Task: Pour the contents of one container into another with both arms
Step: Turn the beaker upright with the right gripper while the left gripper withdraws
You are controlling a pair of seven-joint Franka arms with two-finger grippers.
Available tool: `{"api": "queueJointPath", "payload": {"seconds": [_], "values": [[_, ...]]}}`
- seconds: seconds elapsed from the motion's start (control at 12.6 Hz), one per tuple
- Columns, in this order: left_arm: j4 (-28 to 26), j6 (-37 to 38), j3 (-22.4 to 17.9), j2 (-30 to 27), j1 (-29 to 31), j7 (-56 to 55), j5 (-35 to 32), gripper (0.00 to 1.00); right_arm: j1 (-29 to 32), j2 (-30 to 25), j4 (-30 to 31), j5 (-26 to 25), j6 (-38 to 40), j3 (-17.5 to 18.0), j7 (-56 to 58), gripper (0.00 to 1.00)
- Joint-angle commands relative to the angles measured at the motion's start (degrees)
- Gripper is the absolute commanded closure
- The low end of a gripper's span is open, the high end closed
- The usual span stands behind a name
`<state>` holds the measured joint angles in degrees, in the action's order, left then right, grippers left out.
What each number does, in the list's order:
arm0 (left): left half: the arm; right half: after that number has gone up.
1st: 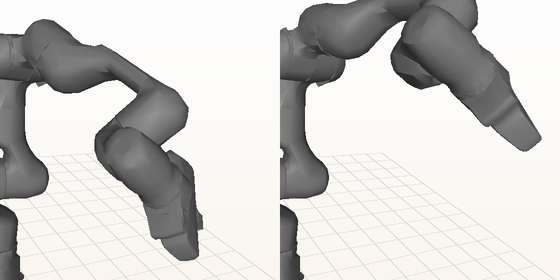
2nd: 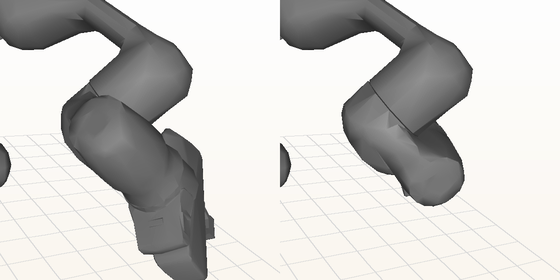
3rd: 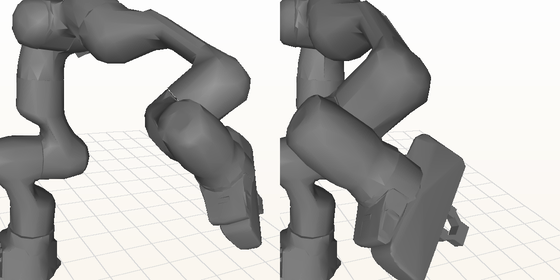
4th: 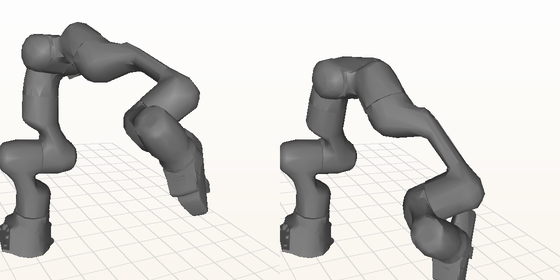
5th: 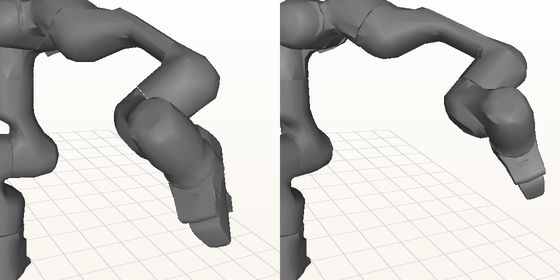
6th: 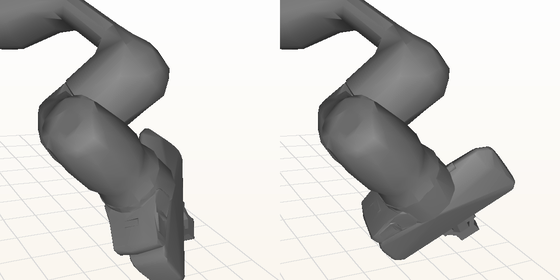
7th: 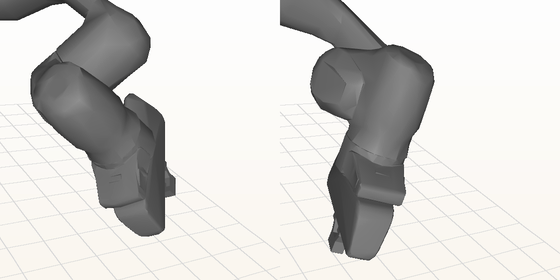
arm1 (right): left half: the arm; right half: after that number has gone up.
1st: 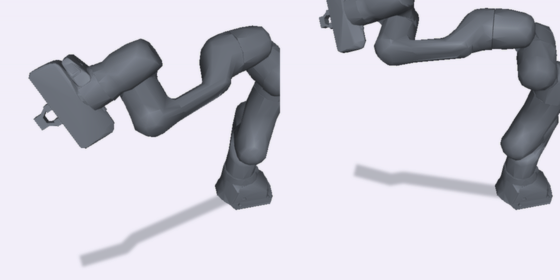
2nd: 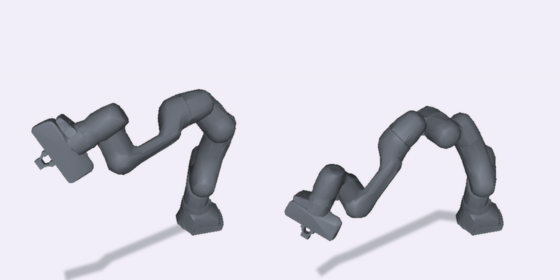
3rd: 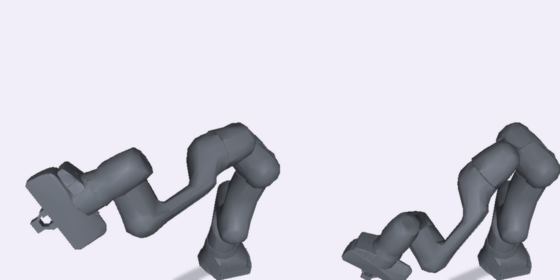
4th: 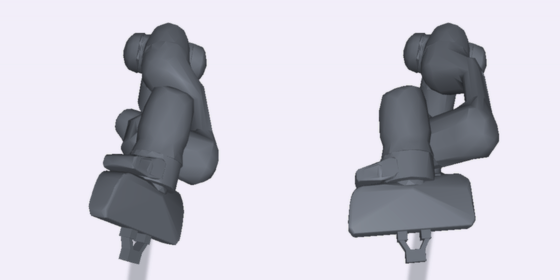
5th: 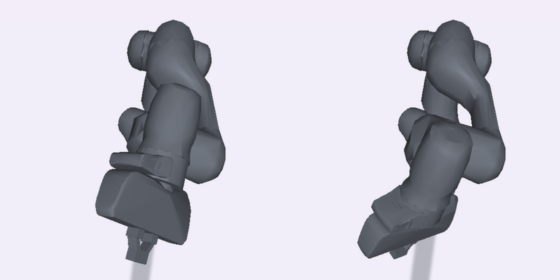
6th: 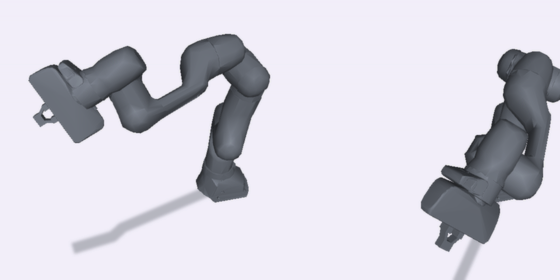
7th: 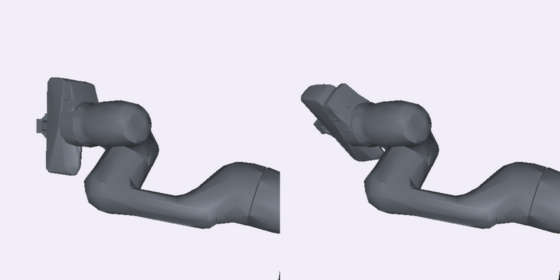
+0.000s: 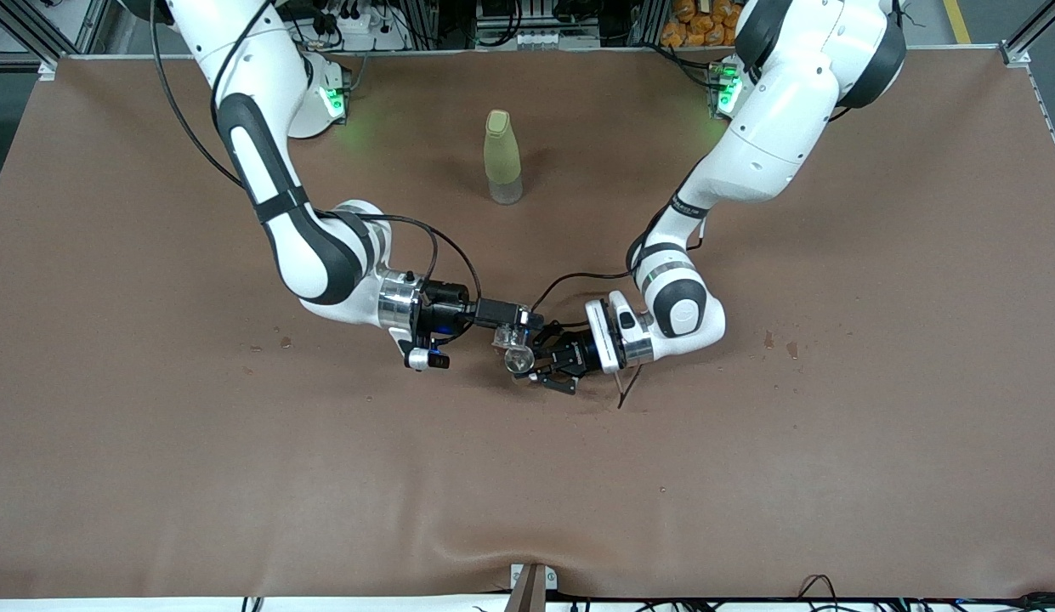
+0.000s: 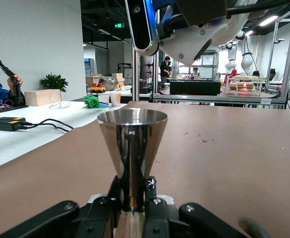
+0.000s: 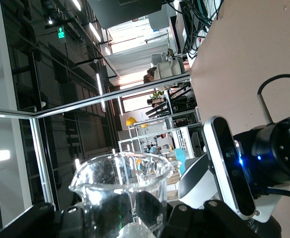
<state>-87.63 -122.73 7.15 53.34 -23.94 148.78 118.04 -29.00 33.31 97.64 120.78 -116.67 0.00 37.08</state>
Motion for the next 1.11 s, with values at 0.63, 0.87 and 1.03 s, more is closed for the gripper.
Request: {"api": "queueJointPath", "payload": {"seconds": [0.63, 0.87, 1.03], "values": [[-4.6, 2.1, 0.1, -9.5, 6.2, -7.7, -3.5, 1.00, 2.6, -1.2, -0.3, -11.7, 5.5, -1.6, 6.6, 1.00], [-6.1, 2.9, 0.2, -10.3, 8.5, -7.9, -5.4, 1.00, 3.6, -2.1, 0.4, -18.9, 15.4, -8.1, 22.5, 1.00], [-8.1, 7.0, 0.1, -11.3, 12.4, -8.3, -10.6, 1.00, 4.4, -2.1, 0.4, -23.7, 22.0, -12.4, 30.9, 1.00]]}}
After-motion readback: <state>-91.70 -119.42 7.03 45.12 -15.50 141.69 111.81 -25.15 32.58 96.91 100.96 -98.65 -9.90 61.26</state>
